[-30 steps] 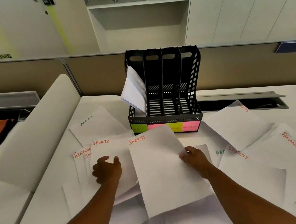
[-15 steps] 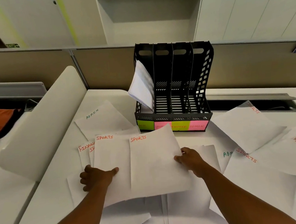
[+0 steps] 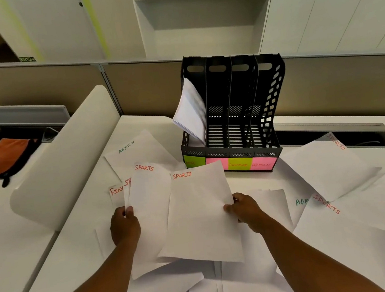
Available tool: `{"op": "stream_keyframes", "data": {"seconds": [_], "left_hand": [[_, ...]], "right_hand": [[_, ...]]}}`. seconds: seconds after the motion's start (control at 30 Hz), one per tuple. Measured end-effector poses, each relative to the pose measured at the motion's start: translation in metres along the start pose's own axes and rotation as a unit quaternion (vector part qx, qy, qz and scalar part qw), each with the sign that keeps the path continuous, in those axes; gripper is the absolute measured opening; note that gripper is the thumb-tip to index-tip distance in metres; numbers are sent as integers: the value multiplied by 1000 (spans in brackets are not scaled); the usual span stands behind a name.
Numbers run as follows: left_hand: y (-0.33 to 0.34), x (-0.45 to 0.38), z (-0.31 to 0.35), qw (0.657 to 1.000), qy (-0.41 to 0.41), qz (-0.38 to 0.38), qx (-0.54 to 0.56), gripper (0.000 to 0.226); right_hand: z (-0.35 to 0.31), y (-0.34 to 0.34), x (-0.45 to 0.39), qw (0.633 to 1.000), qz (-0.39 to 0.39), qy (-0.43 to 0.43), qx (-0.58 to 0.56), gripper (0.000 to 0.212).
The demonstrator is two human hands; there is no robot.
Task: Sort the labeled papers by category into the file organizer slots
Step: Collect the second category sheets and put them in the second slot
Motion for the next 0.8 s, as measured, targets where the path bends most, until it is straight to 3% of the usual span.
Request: {"op": "stream_keyframes", "data": {"seconds": [0.33, 0.53, 0.67, 0.8], "left_hand": [[-9, 10, 13, 991, 34, 24, 129, 34], [-3, 16, 16, 991, 70, -25, 112, 32], [0, 21, 21, 990, 112, -14, 83, 28], [11, 26, 28, 984, 99, -78, 124, 26]], "right_hand": [[-6, 1, 1, 994, -16, -22, -103, 27], [-9, 6, 3, 993, -27, -26, -110, 19], [-2, 1, 4, 995, -11, -25, -91, 20], [6, -7, 4, 996, -2, -24, -90, 22]]}}
Point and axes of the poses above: each hand's wrist, its own x-axis away from the middle knuckle, its own y-axis out of the palm, z = x × y, the point moved 4 cm from there along -x, towards the middle knuckle, and after that the axes turned 12 degrees about y, right-handed, at the moved point
